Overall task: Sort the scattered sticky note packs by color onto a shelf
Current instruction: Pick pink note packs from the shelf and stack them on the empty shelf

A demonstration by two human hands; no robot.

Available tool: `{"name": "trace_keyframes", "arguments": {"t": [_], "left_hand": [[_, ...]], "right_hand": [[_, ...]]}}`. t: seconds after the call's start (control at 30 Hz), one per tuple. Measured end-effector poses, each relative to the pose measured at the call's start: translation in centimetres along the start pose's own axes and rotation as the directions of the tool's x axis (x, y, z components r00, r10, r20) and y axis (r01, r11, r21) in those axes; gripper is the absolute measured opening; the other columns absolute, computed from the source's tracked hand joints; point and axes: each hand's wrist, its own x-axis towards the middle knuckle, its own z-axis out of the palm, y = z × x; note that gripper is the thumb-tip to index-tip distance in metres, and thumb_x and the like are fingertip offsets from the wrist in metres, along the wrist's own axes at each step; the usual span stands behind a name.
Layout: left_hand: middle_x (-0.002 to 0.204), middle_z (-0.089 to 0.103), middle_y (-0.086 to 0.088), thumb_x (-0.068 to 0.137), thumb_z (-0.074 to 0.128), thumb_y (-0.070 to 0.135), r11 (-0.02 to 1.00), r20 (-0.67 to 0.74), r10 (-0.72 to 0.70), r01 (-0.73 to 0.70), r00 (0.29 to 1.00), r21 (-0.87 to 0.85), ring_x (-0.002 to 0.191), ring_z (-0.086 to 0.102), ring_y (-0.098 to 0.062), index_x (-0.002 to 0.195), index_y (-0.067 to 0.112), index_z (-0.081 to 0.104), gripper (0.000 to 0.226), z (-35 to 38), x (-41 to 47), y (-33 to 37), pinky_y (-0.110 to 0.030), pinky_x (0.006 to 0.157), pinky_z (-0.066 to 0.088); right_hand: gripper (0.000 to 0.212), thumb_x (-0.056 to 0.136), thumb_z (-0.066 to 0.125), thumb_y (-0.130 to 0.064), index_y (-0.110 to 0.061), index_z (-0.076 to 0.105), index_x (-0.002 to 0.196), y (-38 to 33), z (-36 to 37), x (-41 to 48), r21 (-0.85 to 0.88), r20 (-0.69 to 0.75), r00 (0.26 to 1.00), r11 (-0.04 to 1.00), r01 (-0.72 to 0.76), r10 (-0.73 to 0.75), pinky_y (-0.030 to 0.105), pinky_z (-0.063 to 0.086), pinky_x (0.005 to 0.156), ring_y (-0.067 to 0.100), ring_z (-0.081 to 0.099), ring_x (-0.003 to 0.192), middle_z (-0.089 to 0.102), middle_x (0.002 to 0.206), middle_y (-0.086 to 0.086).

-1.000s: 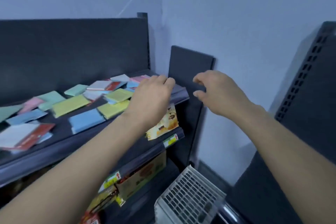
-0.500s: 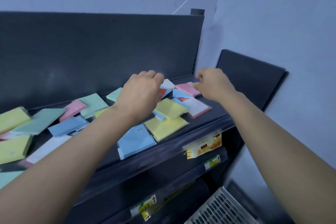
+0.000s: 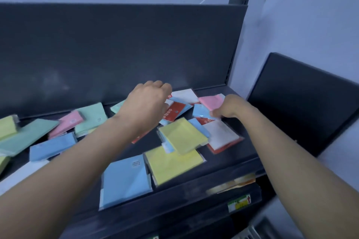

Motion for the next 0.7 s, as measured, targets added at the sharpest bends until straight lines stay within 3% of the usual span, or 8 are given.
{"name": "trace_keyframes", "arguments": {"t": [0.17,0.2,0.27,0.33,0.4,0.5,0.63,0.7], "left_hand": [[0.113,0.058,-0.005,0.092,0.051,0.020,0.998,0.044,-0.064,0.064,0.997,-0.002,0.104,0.052,-0.026,0.121,0.015,0.050,0.029,1.0,0.2,-0.8,-0.034,0.086,0.041],[0.113,0.058,-0.004,0.092,0.051,0.020,0.997,0.049,-0.079,0.079,0.996,-0.004,0.103,0.052,-0.026,0.120,0.015,0.050,0.029,1.0,0.1,-1.0,-0.033,0.085,0.040],[0.114,0.058,-0.004,0.092,0.051,0.020,0.994,0.051,-0.111,0.112,0.992,-0.014,0.103,0.053,-0.026,0.120,0.015,0.051,0.028,0.8,-0.3,-1.6,-0.033,0.085,0.041],[0.114,0.058,-0.005,0.092,0.052,0.020,0.990,0.052,-0.140,0.141,0.989,-0.012,0.104,0.053,-0.027,0.119,0.014,0.051,0.028,0.5,-1.0,-2.6,-0.034,0.085,0.041],[0.114,0.058,-0.006,0.092,0.052,0.019,0.984,0.064,-0.174,0.176,0.983,-0.013,0.103,0.053,-0.027,0.118,0.014,0.052,0.027,0.2,-2.0,-3.9,-0.035,0.085,0.041],[0.113,0.058,-0.006,0.090,0.053,0.016,0.971,0.077,-0.236,0.237,0.969,-0.009,0.103,0.053,-0.028,0.114,0.013,0.053,0.024,-0.4,-4.0,-6.5,-0.034,0.084,0.040],[0.116,0.058,-0.006,0.089,0.054,0.016,0.936,0.102,-0.351,0.353,0.931,0.001,0.103,0.055,-0.028,0.115,0.013,0.054,0.026,-1.4,-7.5,-10.8,-0.034,0.084,0.042],[0.117,0.059,-0.006,0.089,0.055,0.017,0.906,0.125,-0.420,0.424,0.899,-0.006,0.105,0.055,-0.029,0.115,0.013,0.055,0.026,-1.7,-9.4,-13.1,-0.035,0.086,0.043]], "right_hand": [[0.100,0.049,0.079,-0.061,-0.013,0.045,0.130,-0.3,0.1,2.6,-0.008,0.051,0.995,0.996,-0.084,0.084,0.041,0.043,0.097,0.034,0.047,0.117,0.048,0.130,0.014],[0.093,0.056,0.079,-0.059,-0.010,0.046,0.128,-0.5,-0.2,2.4,-0.020,0.012,0.997,0.997,-0.073,0.073,0.036,0.043,0.093,0.032,0.048,0.115,0.049,0.126,0.014],[0.052,0.078,0.073,-0.036,-0.003,0.054,0.114,-1.2,-1.2,1.4,0.010,-0.120,0.993,1.000,0.003,-0.002,0.031,0.042,0.079,0.029,0.054,0.104,0.057,0.114,0.012],[0.013,0.086,0.062,-0.009,-0.001,0.053,0.089,-2.3,-2.1,0.4,0.096,-0.250,0.968,0.994,0.057,-0.032,0.030,0.040,0.068,0.029,0.054,0.087,0.057,0.096,0.013],[0.015,0.087,0.051,0.003,-0.004,0.046,0.075,-4.1,-2.8,-0.8,0.116,-0.367,0.928,0.986,0.116,-0.066,0.030,0.039,0.067,0.029,0.048,0.079,0.050,0.086,0.012],[0.012,0.085,0.051,0.005,-0.005,0.049,0.079,-8.0,-3.3,-2.7,0.097,-0.468,0.861,0.957,0.273,-0.199,0.030,0.038,0.064,0.028,0.047,0.077,0.049,0.084,0.011],[0.006,0.083,0.060,-0.002,-0.007,0.058,0.080,-13.6,-2.2,-5.0,0.124,-0.435,0.810,0.865,0.487,-0.393,0.024,0.031,0.048,0.027,0.051,0.070,0.055,0.080,0.008],[0.003,0.082,0.060,-0.002,-0.003,0.062,0.084,-16.0,-1.2,-6.1,0.153,-0.392,0.789,0.812,0.564,-0.474,0.025,0.038,0.052,0.029,0.056,0.074,0.058,0.083,0.011]]}}
